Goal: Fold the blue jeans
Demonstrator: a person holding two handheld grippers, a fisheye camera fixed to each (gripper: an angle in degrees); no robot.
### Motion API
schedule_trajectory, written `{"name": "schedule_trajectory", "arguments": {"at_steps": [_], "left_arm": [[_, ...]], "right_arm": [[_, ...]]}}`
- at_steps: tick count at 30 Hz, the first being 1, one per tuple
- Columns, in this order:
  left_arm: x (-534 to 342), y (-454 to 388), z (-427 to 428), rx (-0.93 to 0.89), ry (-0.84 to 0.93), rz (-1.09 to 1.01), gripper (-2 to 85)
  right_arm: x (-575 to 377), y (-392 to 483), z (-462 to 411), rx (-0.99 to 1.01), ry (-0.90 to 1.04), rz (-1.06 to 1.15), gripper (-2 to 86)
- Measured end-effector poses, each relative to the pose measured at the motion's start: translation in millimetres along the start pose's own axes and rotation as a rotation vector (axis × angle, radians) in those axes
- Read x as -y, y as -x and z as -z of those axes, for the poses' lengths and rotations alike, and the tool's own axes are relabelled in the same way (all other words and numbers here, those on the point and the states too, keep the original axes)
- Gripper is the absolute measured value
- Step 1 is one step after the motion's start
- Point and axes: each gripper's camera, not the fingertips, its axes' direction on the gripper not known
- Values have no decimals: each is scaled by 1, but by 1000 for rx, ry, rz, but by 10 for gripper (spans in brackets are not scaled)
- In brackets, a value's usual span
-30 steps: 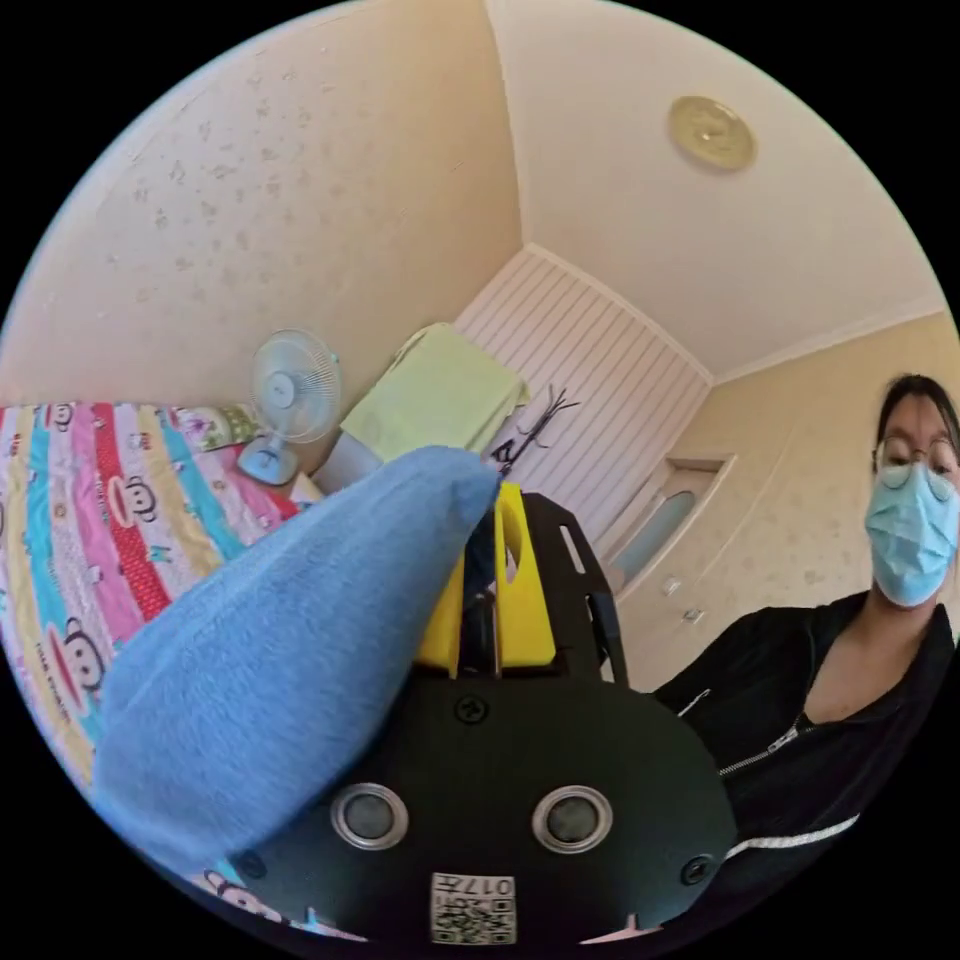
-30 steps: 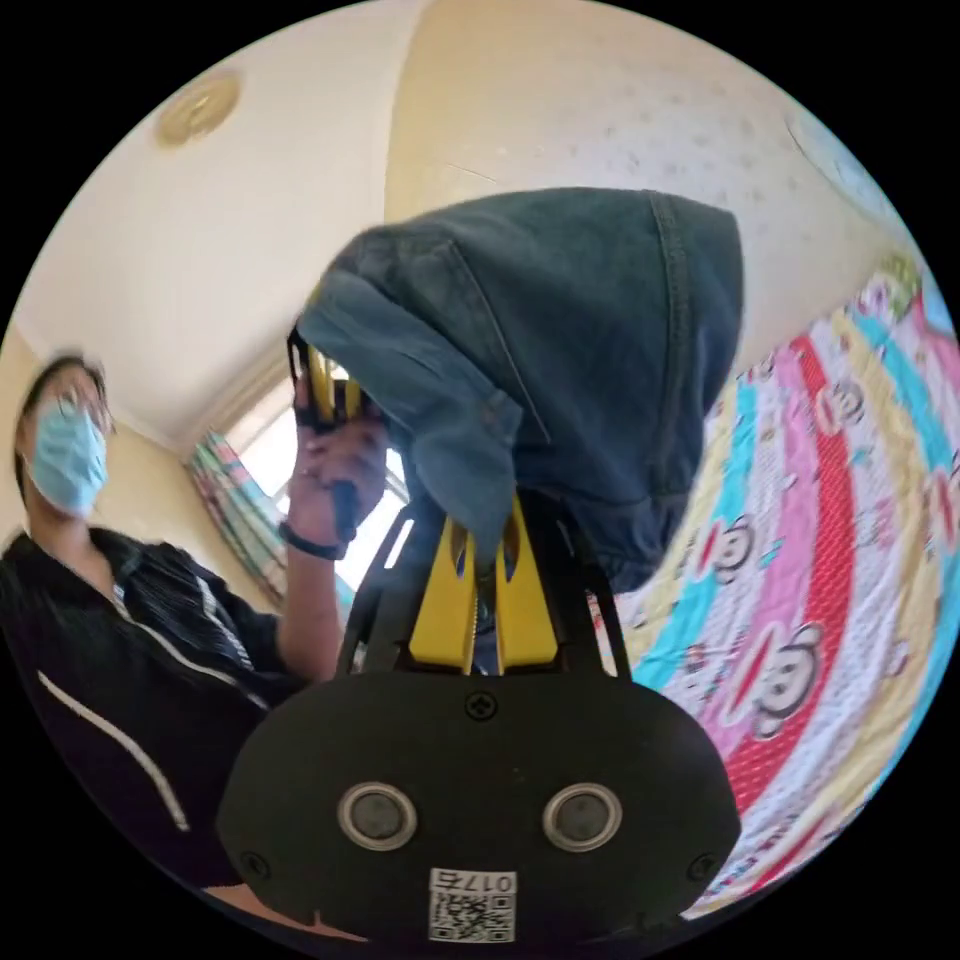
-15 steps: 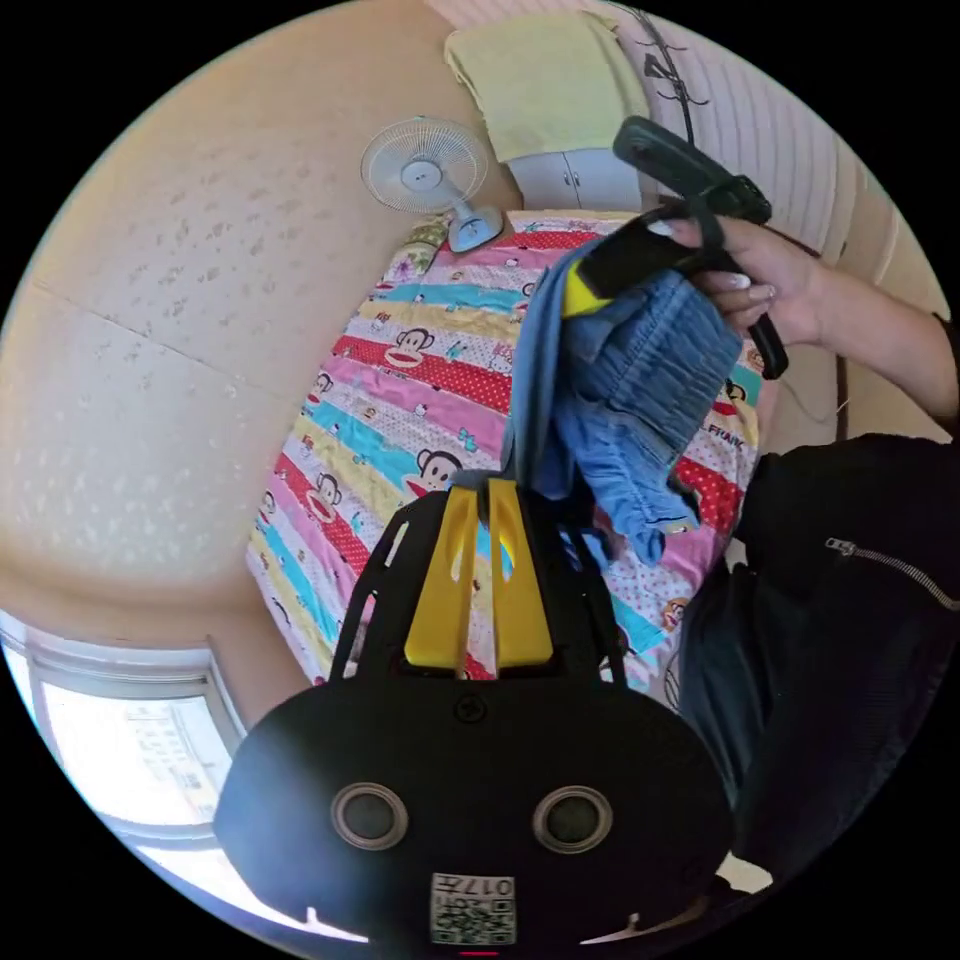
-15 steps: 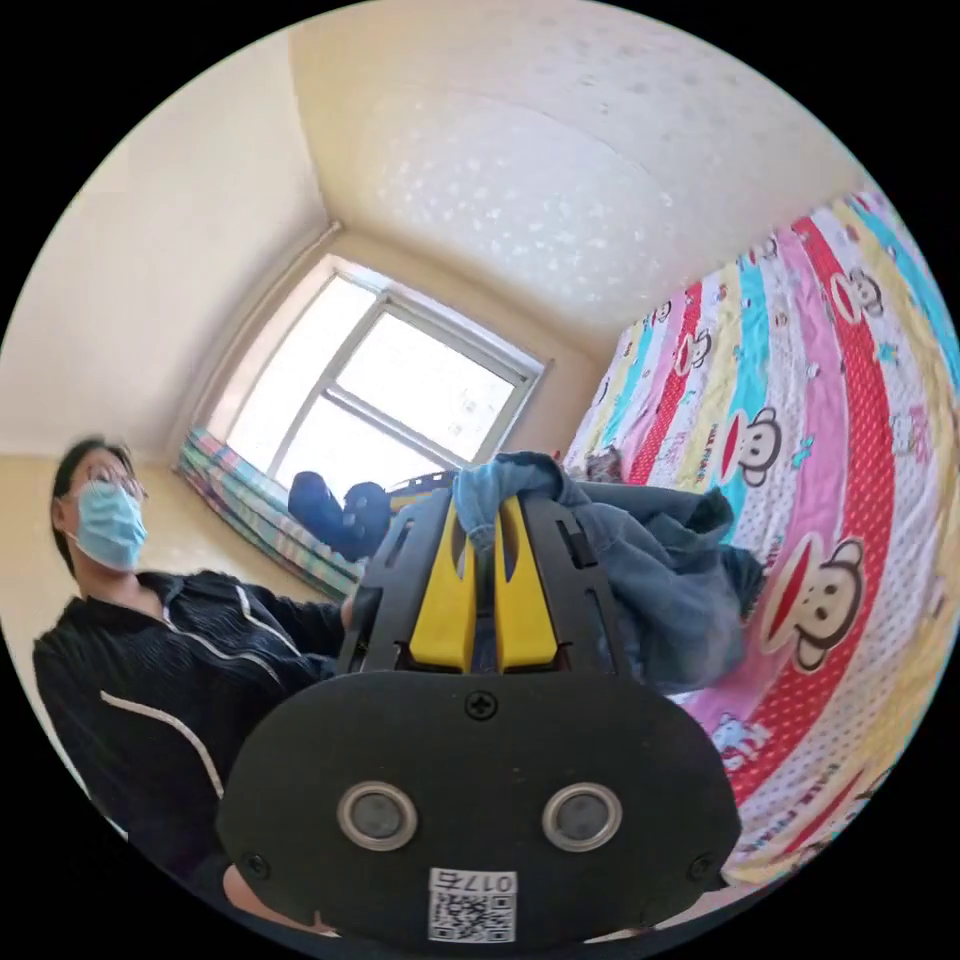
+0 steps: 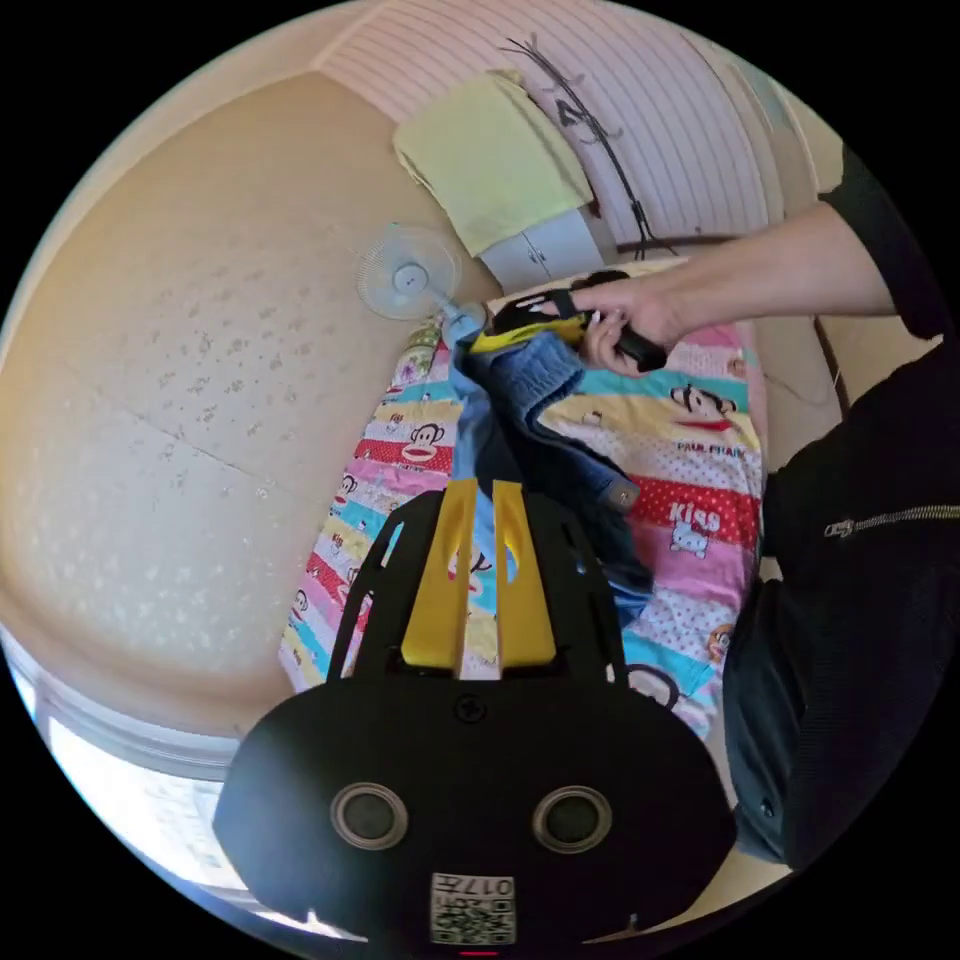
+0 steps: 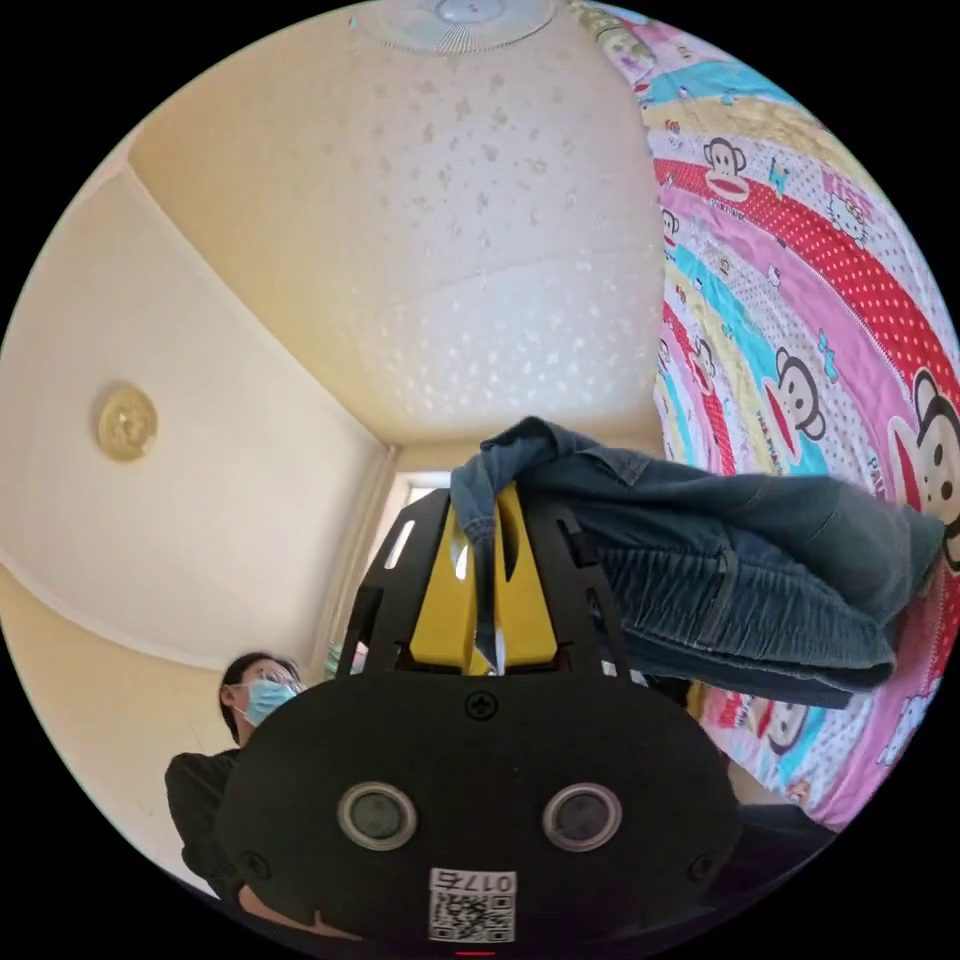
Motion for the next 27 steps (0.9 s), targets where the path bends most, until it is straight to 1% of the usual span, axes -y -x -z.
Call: {"name": "schedule_trajectory", "arguments": {"at_steps": [1, 2, 3, 5, 7, 8, 9, 10, 11, 12, 13, 14, 15, 16, 18, 19, 24, 26, 27], "left_arm": [[-10, 21, 2, -34, -30, 123, 40], [-13, 30, 1, -50, -31, 167, 58], [-14, 42, 1, -70, -17, 188, 93], [-3, 46, 0, -25, 37, 152, 128], [31, 35, -10, 196, 181, 41, 132], [41, 29, -15, 271, 227, -8, 129], [59, 17, -30, 451, 330, -128, 118], [73, 4, -45, 646, 405, -261, 102], [78, -2, -53, 739, 428, -328, 95], [86, -11, -66, 878, 455, -442, 80], [92, -17, -78, 934, 490, -527, 77], [95, -20, -82, 946, 505, -561, 76], [96, -27, -90, 965, 520, -642, 73], [93, -33, -95, 1007, 502, -734, 70], [86, -38, -101, 1091, 451, -843, 67], [82, -39, -105, 1100, 420, -888, 66], [66, -21, -131, 1081, 413, -954, 73], [57, -8, -145, 1051, 419, -942, 76], [51, 3, -152, 991, 423, -904, 80]], "right_arm": [[2, 0, 1, 7, 15, 5, 45], [4, 1, -1, -12, 72, 14, 45], [4, 1, -3, -53, 107, 20, 45], [1, -2, -4, -56, 112, 11, 46], [-1, -10, -4, 34, 102, -8, 46], [-1, -17, -4, 119, 101, -23, 46], [0, -24, -5, 199, 94, -36, 46], [2, -26, -5, 230, 91, -42, 46], [5, -30, -4, 262, 88, -54, 46], [10, -31, -3, 252, 91, -55, 46], [12, -30, -2, 234, 96, -49, 46], [16, -28, 0, 189, 112, -37, 46], [19, -26, 1, 148, 135, -30, 45], [20, -26, 2, 132, 148, -29, 45], [19, -31, 3, 114, 183, -42, 45], [19, -33, 3, 119, 185, -47, 45], [11, -53, 11, 185, 173, -79, 46], [12, -54, 12, 177, 188, -73, 46], [13, -52, 12, 168, 198, -69, 46]]}}
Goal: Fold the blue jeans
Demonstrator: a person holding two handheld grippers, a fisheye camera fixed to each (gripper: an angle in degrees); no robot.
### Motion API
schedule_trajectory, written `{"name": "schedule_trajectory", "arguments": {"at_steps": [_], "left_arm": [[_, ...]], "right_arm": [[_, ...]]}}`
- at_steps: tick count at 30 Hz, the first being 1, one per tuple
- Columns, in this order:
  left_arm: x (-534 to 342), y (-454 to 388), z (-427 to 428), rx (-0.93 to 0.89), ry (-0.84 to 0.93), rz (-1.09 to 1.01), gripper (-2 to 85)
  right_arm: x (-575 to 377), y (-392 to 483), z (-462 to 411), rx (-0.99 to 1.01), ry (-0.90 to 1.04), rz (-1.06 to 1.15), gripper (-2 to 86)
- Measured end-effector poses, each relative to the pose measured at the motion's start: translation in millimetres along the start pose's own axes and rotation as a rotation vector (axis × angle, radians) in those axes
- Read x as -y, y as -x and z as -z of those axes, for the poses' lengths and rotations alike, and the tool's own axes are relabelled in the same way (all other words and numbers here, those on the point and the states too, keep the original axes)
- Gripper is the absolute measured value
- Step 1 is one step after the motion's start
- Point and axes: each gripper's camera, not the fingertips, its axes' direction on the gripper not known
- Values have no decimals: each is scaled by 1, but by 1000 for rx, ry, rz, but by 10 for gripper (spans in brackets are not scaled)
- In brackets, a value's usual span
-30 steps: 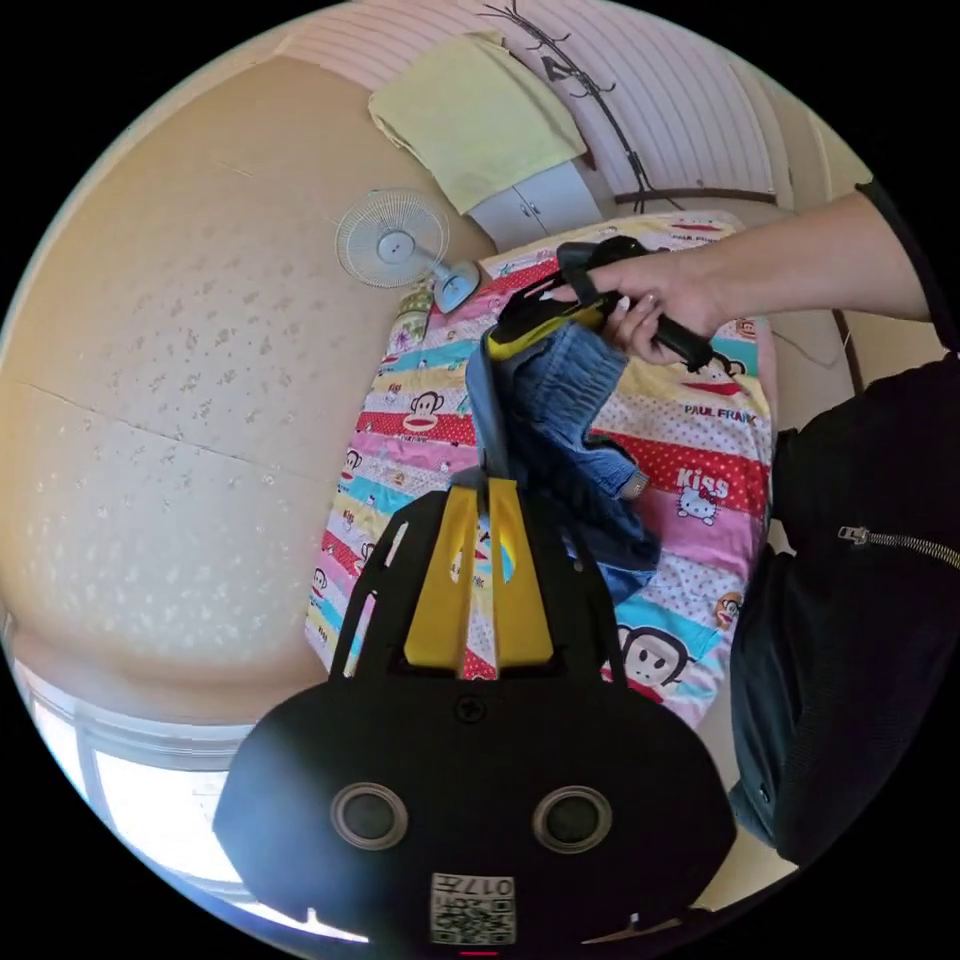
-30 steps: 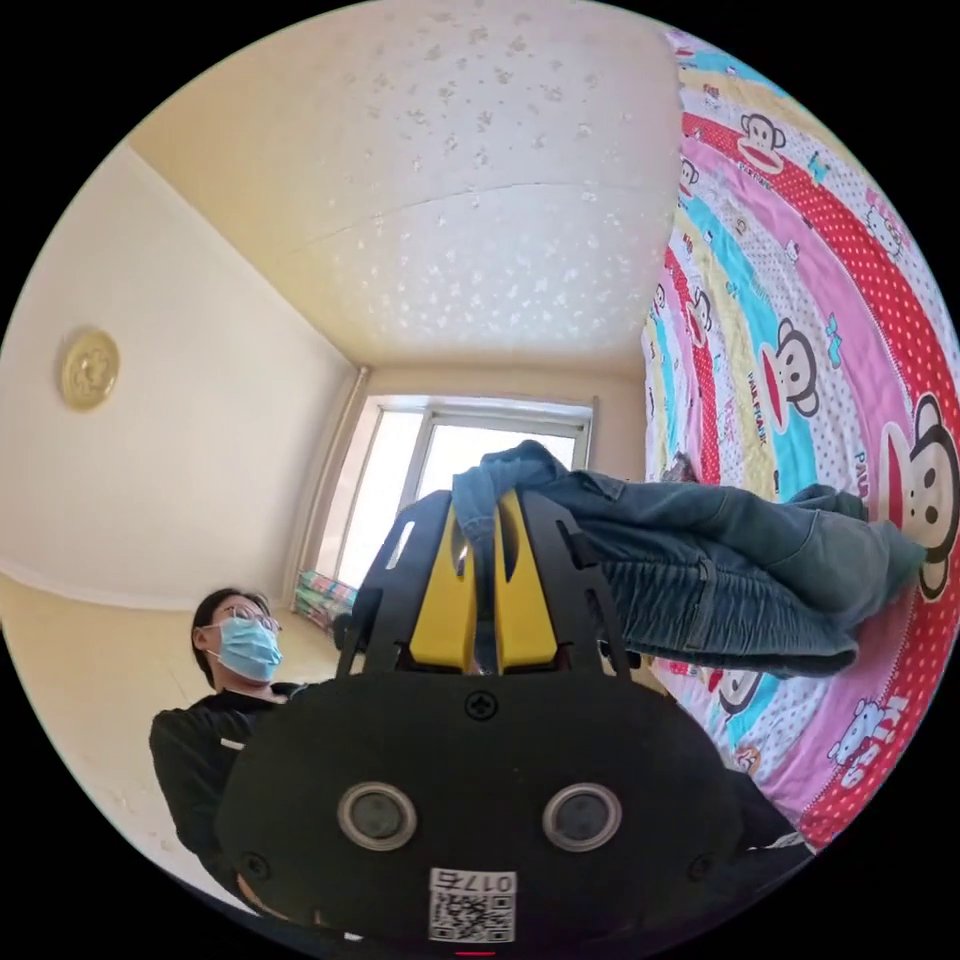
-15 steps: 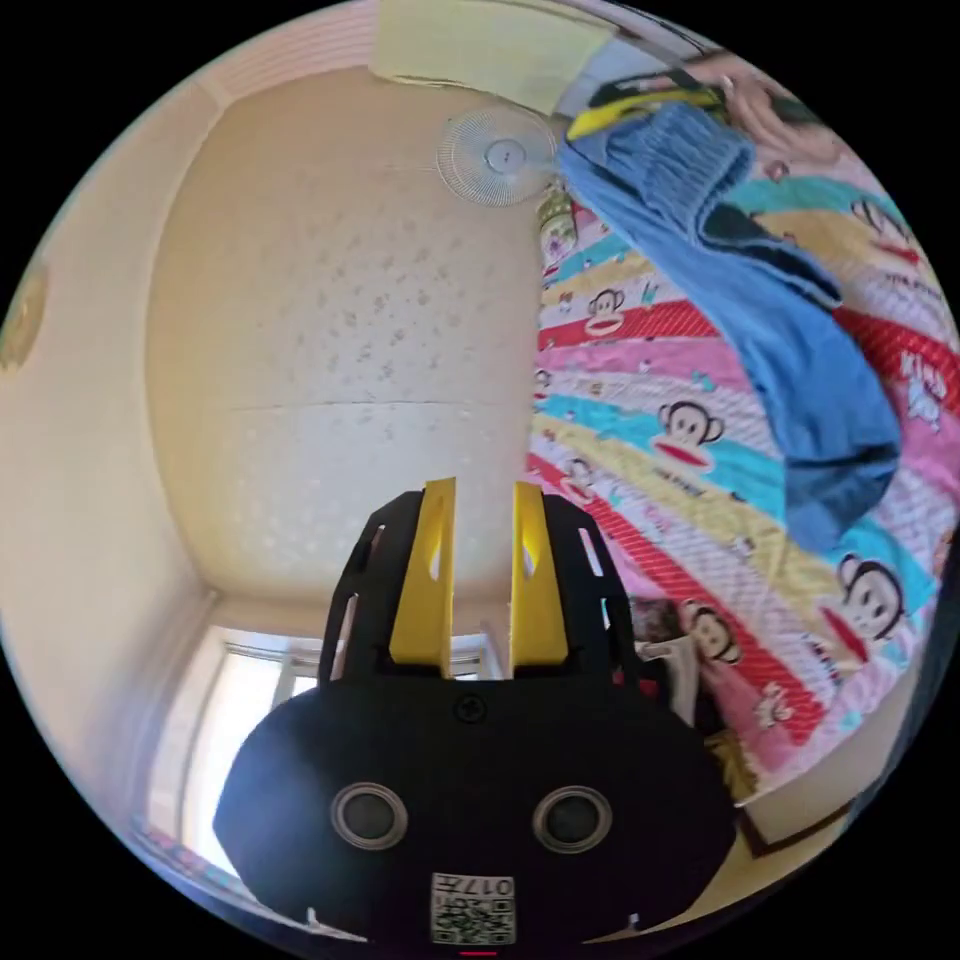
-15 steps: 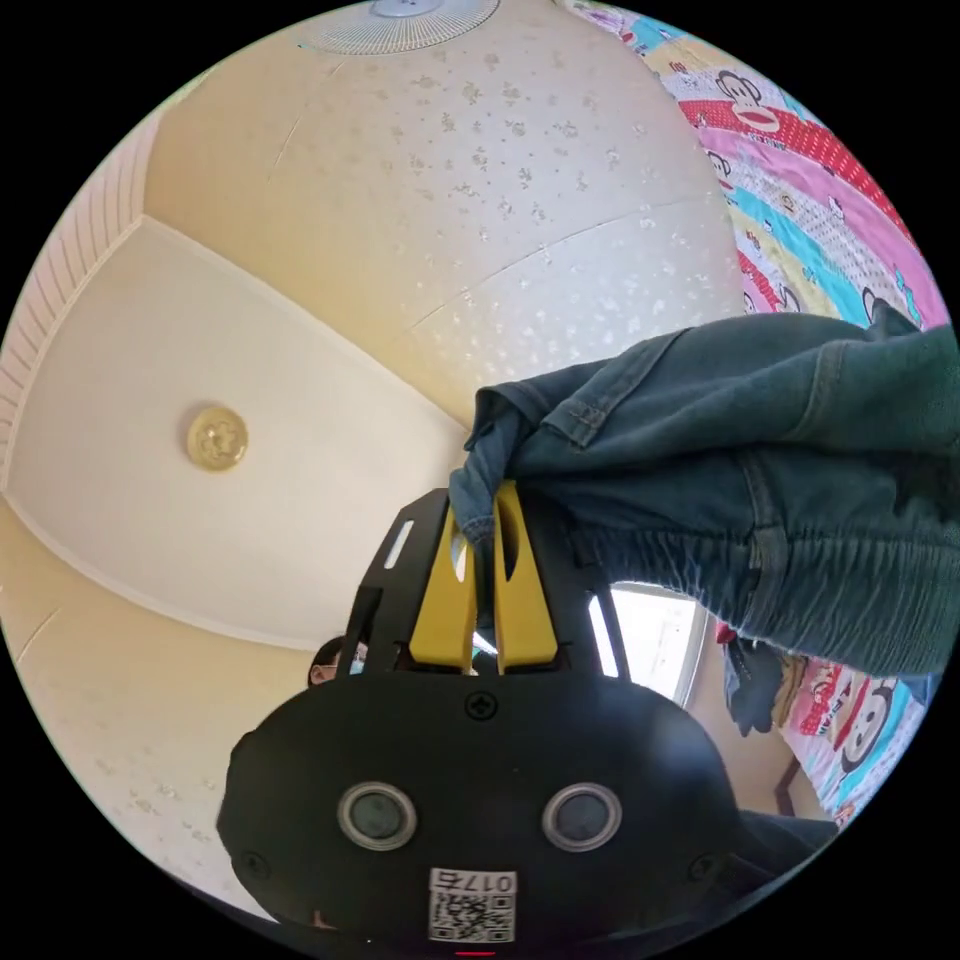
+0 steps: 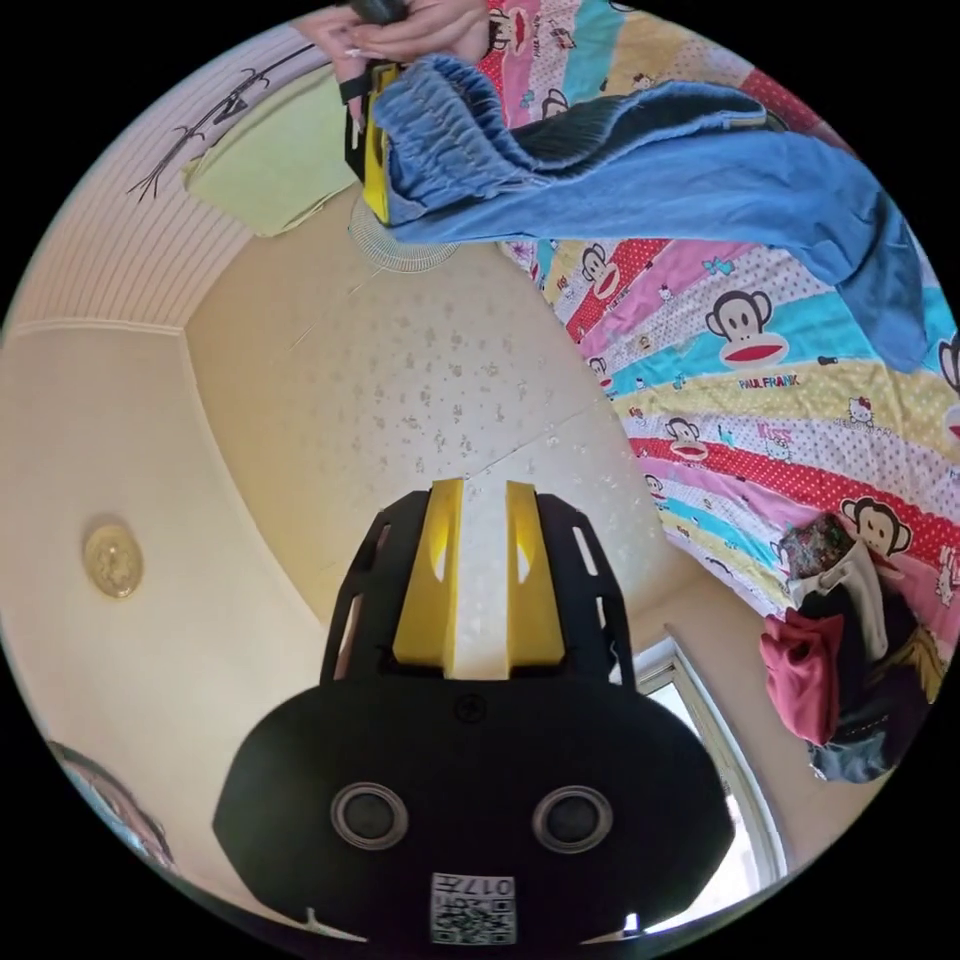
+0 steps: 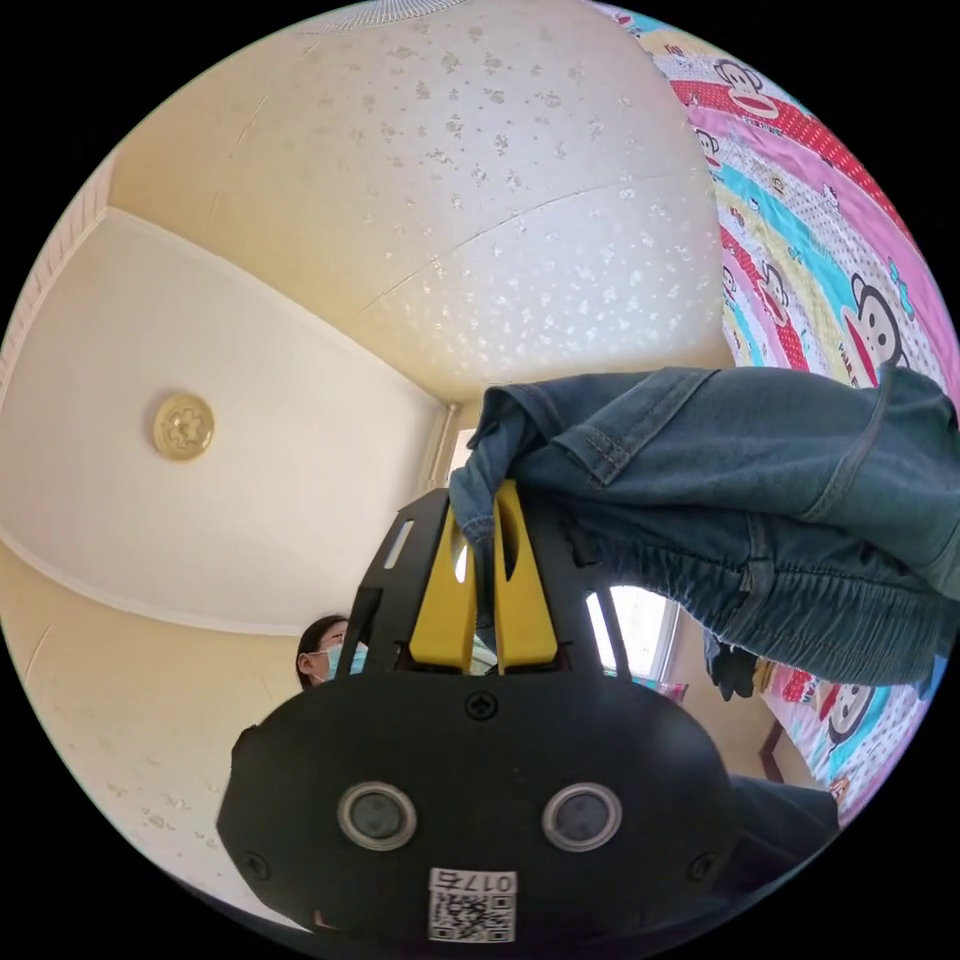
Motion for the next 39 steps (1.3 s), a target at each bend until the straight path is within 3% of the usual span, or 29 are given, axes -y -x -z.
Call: {"name": "schedule_trajectory", "arguments": {"at_steps": [2, 6, 7, 9, 12, 13, 15, 20, 23, 27, 30, 35, 39], "left_arm": [[-10, -2, -25, -173, -21, 109, 88], [-63, 2, -107, -826, -106, 560, 111], [-85, -4, -126, -996, -190, 693, 117], [-123, -15, -145, -1162, -365, 907, 120], [-178, -40, -161, -1302, -730, 1197, 112], [-191, -50, -164, -1331, -858, 1258, 106], [-199, -64, -168, -1326, -921, 1304, 107], [-201, -114, -204, -1311, -681, 1410, 170], [-231, -140, -221, -1226, -705, 1533, 167], [-258, -161, -246, -1249, -837, 1635, 150], [-278, -171, -247, -1105, -807, 1700, 134], [-327, -202, -256, -1031, -734, 1705, 50], [-411, -259, -314, -1330, -953, 1978, 40]], "right_arm": [[2, 6, -3, -12, 0, 13, 46], [8, 28, -21, 59, 26, 63, 46], [9, 32, -23, 73, 26, 73, 46], [12, 50, -34, 116, 23, 110, 46], [16, 78, -55, 140, 60, 173, 47], [16, 83, -60, 143, 65, 186, 47], [16, 103, -78, 167, 39, 235, 47], [10, 129, -116, 335, 29, 287, 47], [4, 141, -134, 393, 34, 296, 47], [-3, 152, -154, 414, 63, 336, 47], [-2, 151, -155, 487, 59, 351, 46], [15, 155, -116, 479, 18, 385, 46], [28, 168, -59, 366, -3, 435, 46]]}}
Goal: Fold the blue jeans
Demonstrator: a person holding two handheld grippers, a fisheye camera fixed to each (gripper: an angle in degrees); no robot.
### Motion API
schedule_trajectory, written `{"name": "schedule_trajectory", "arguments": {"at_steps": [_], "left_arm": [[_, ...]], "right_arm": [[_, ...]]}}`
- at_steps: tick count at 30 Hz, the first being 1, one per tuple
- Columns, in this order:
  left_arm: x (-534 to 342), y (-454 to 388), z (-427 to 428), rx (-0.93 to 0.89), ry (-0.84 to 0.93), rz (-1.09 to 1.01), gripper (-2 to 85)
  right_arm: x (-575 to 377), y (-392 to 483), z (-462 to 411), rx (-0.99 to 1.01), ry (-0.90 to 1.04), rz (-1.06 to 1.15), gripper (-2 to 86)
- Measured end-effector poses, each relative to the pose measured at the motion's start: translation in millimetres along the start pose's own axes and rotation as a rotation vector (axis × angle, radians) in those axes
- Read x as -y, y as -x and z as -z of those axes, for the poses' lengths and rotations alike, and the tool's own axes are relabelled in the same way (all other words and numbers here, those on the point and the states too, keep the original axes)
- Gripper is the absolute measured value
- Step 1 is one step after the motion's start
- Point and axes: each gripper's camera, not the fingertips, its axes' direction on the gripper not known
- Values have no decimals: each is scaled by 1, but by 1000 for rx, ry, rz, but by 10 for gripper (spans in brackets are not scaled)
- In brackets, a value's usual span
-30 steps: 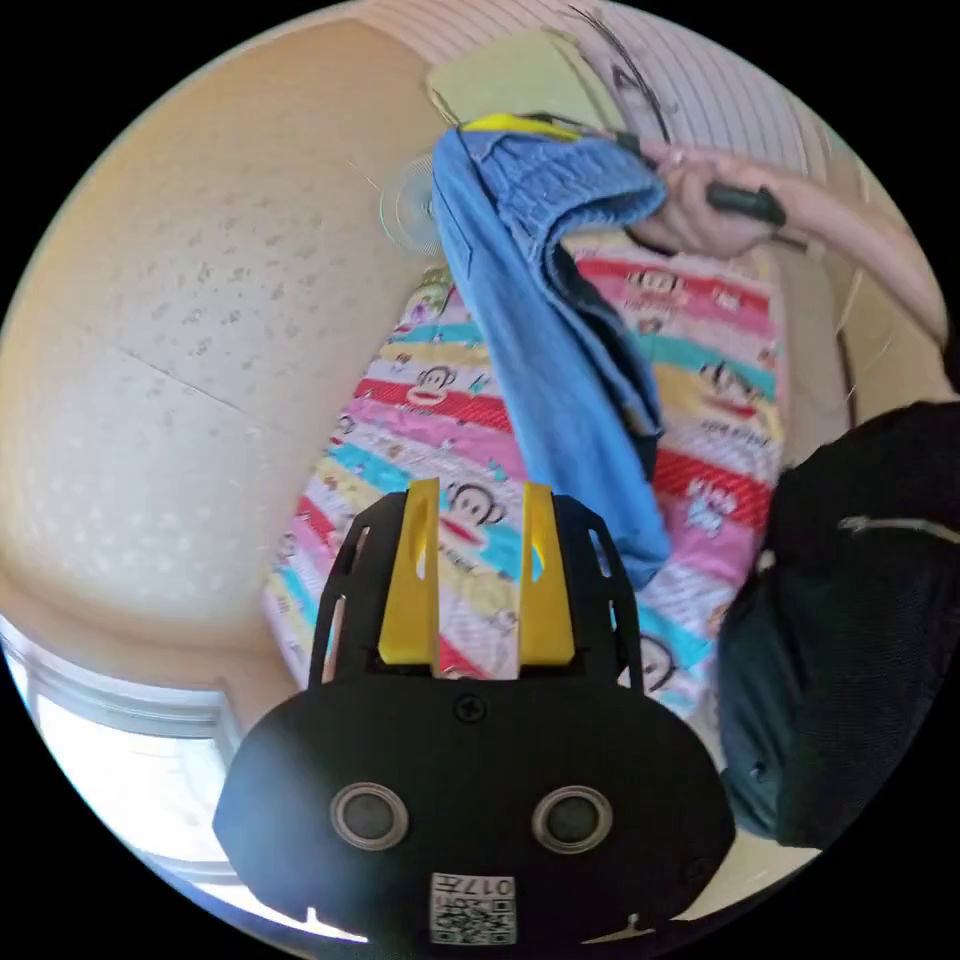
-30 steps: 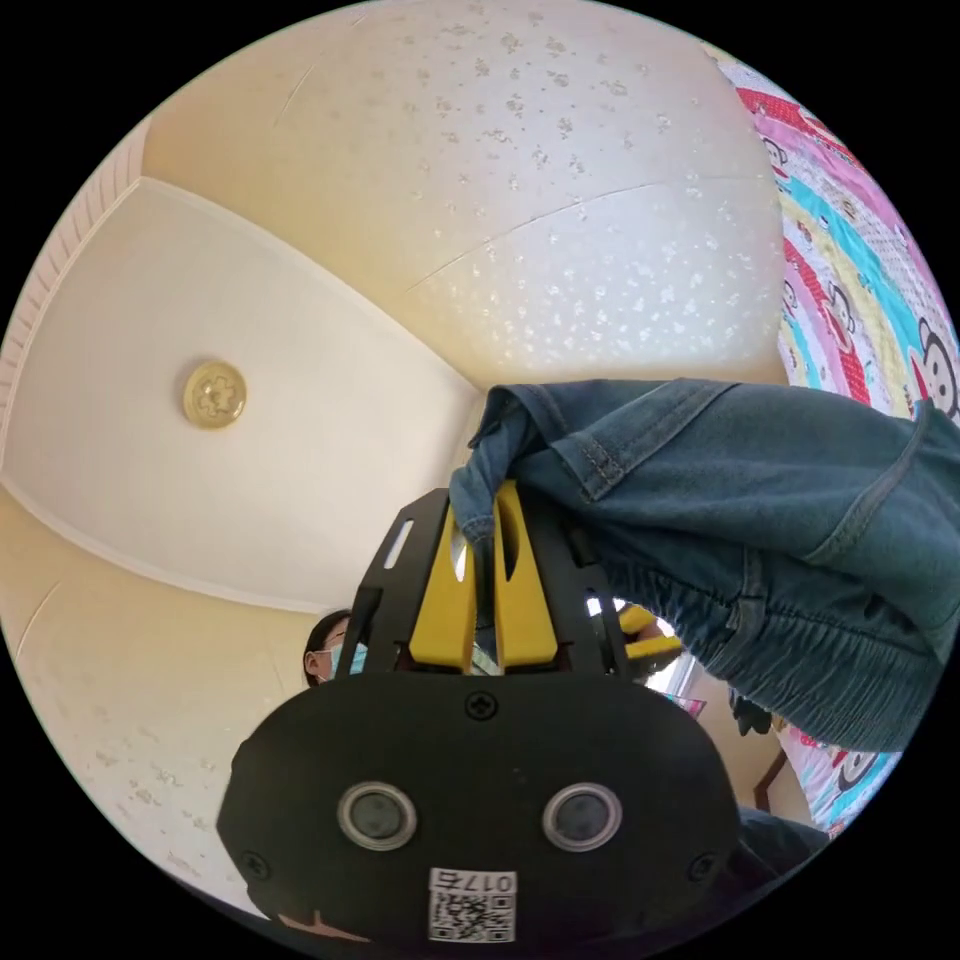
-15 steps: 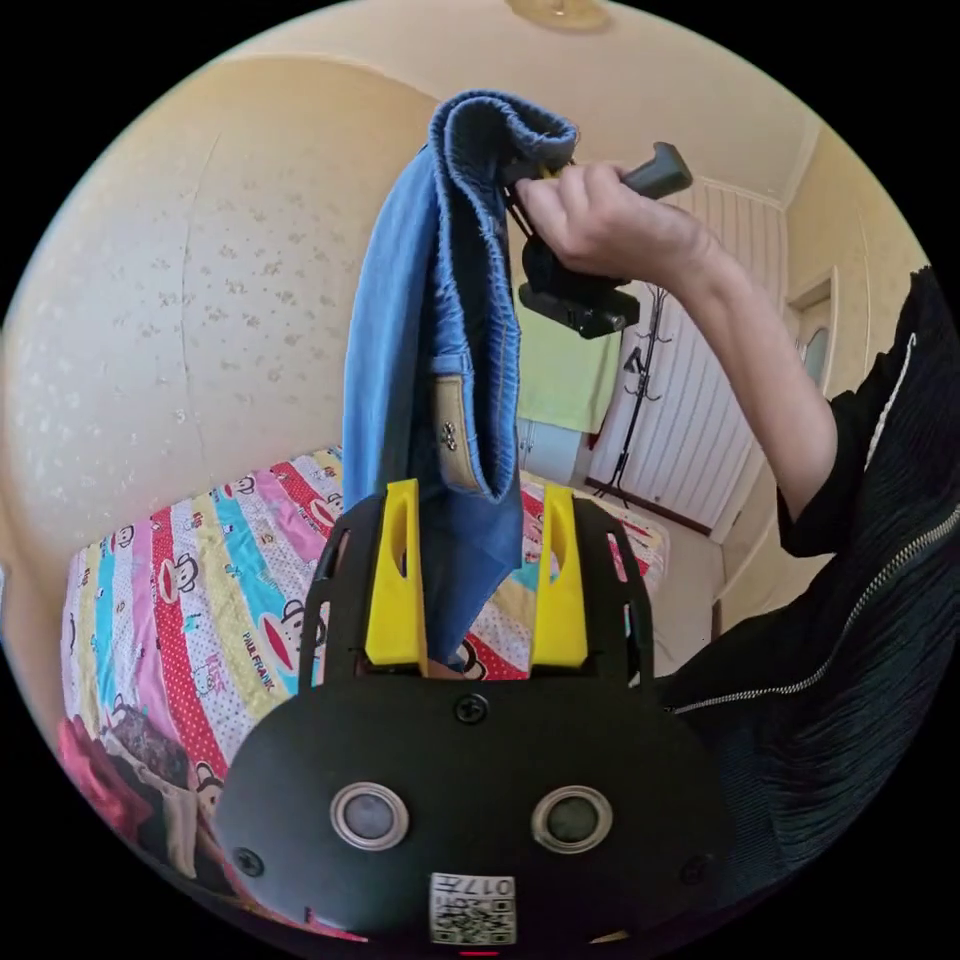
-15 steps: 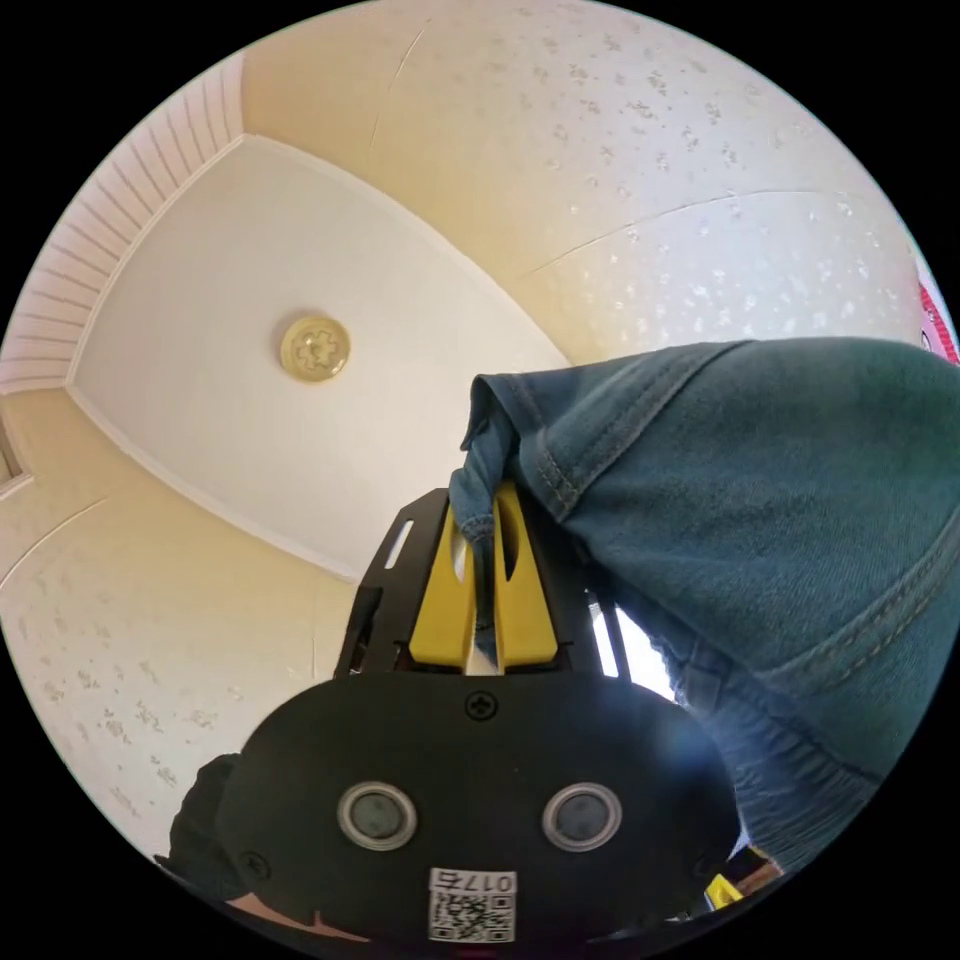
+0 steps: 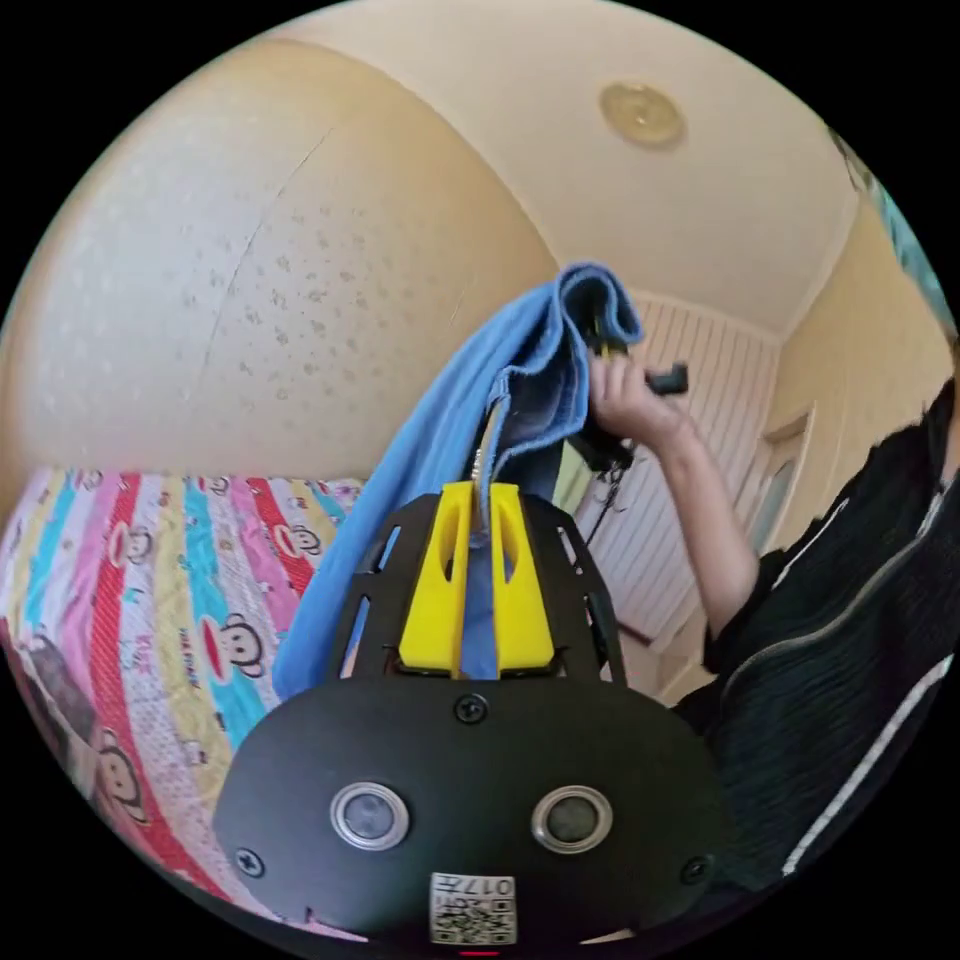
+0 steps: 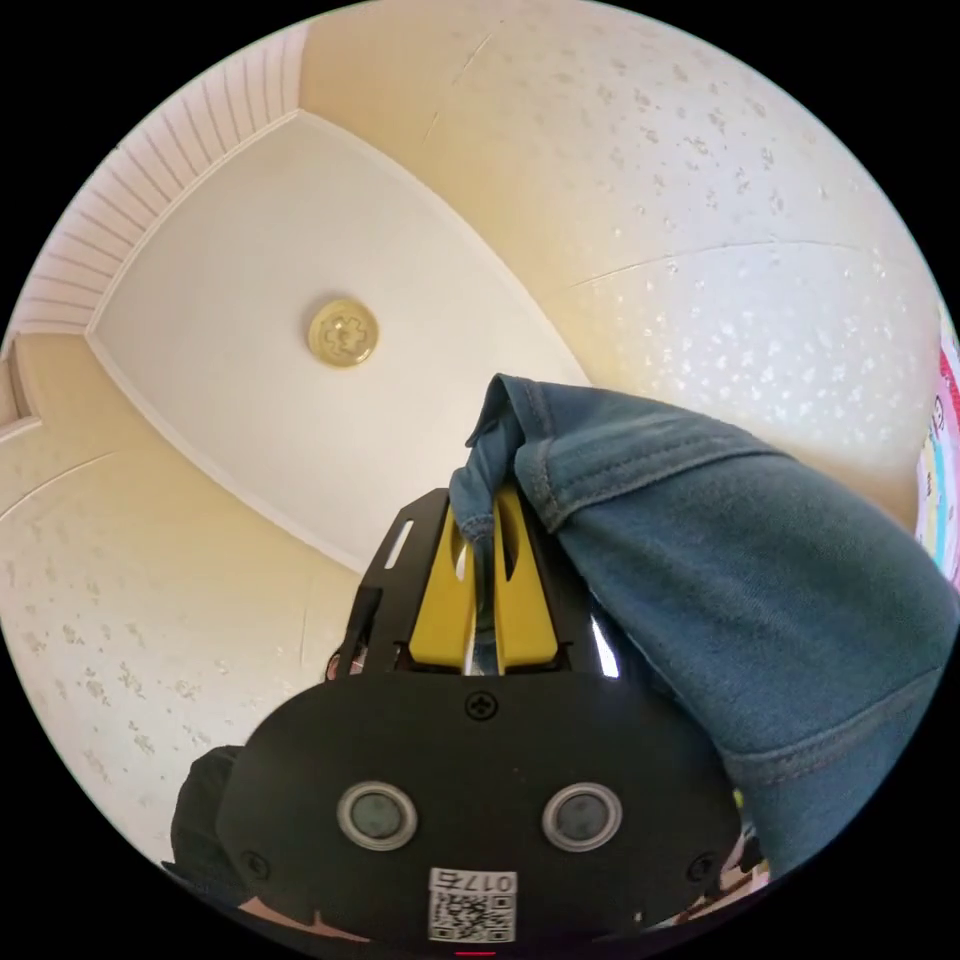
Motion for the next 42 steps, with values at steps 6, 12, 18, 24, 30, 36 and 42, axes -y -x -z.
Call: {"name": "schedule_trajectory", "arguments": {"at_steps": [6, 12, 18, 24, 30, 36, 42], "left_arm": [[41, 46, 85, -312, -322, 27, -5], [56, 33, 53, -141, 18, -204, 35], [-34, 13, -6, -283, 91, -151, 131], [-82, -41, -6, -154, 45, -352, 149], [-120, -34, 10, 31, -87, -324, 179], [-127, -21, 54, 172, -280, -235, 127], [-141, -7, 114, 215, -397, -95, 50]], "right_arm": [[13, 26, 59, -223, 75, 4, 47], [20, 8, 64, -15, -66, -10, 46], [58, 26, 24, 92, -130, 178, 44], [76, -6, -29, 92, -119, 89, 43], [79, -58, -79, 92, -129, -26, 43], [72, -86, -87, 196, -224, -68, 44], [93, -97, -64, 168, -204, -33, 45]]}}
